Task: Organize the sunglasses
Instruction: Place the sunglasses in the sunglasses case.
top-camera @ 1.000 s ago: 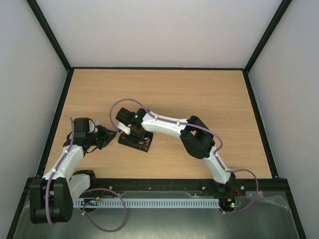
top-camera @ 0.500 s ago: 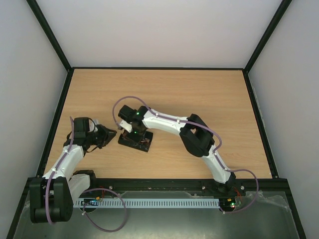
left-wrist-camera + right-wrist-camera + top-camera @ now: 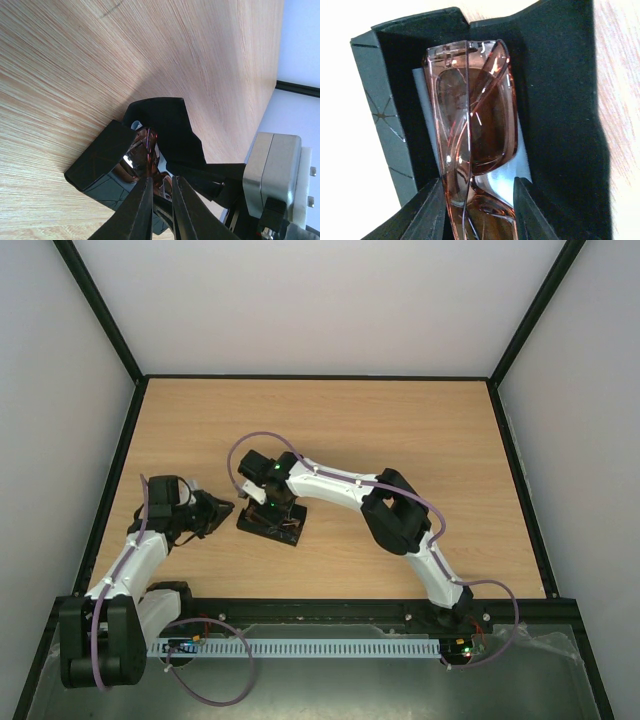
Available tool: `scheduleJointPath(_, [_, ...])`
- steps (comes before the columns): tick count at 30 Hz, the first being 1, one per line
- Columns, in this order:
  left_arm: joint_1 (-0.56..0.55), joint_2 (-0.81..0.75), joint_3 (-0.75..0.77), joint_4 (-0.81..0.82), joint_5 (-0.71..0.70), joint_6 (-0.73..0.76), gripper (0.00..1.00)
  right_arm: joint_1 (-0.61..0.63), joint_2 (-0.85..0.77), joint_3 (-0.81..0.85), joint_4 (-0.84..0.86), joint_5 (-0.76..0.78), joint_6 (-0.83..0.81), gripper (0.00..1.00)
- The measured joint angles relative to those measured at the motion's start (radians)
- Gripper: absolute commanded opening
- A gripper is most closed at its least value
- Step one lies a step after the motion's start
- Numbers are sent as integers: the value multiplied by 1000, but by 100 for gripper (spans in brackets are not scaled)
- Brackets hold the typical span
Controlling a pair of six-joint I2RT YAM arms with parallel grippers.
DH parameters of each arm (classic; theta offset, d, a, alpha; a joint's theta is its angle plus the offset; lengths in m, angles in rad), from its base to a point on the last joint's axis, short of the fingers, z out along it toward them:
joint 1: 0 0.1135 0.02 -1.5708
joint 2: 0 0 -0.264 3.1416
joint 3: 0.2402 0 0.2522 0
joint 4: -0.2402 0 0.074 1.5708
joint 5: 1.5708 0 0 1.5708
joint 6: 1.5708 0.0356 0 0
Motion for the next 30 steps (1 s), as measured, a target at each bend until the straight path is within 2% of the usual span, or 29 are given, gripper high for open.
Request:
scheduleJointPath(3, [0,0,0,0,0,0,17,0,-5,-3,4,29,5,43])
scheduleJointPath(5, [0,-2,0,0,0,0,21,-3,-19,-18,19,47,10,53])
scheduleJointPath(7, [0,-6,0,-1,-1,-1,22,-6,-35,-30,29,56,19,58])
scheduleJointPath(11, [0,-37,0,-3,-1,-2,22,-14,-74,-53,56,60,23,60])
scheduleJointPath(18, [0,-72,0,-39,0,-4,17,-26,-87,-73,93,73,41,40])
scheduleJointPath(22, [-16,-157,-12,-89,3,-16,7,-30,-87,-75,93,90,59,40])
scheduleJointPath(25, [-73,-216,-44,-103,2,-45,2,-33,-87,-77,93,101,63,40])
scheduleJointPath(30, [-213,-247,-99,-109,-20,-119,2,-34,-87,-94,93,115,72,36])
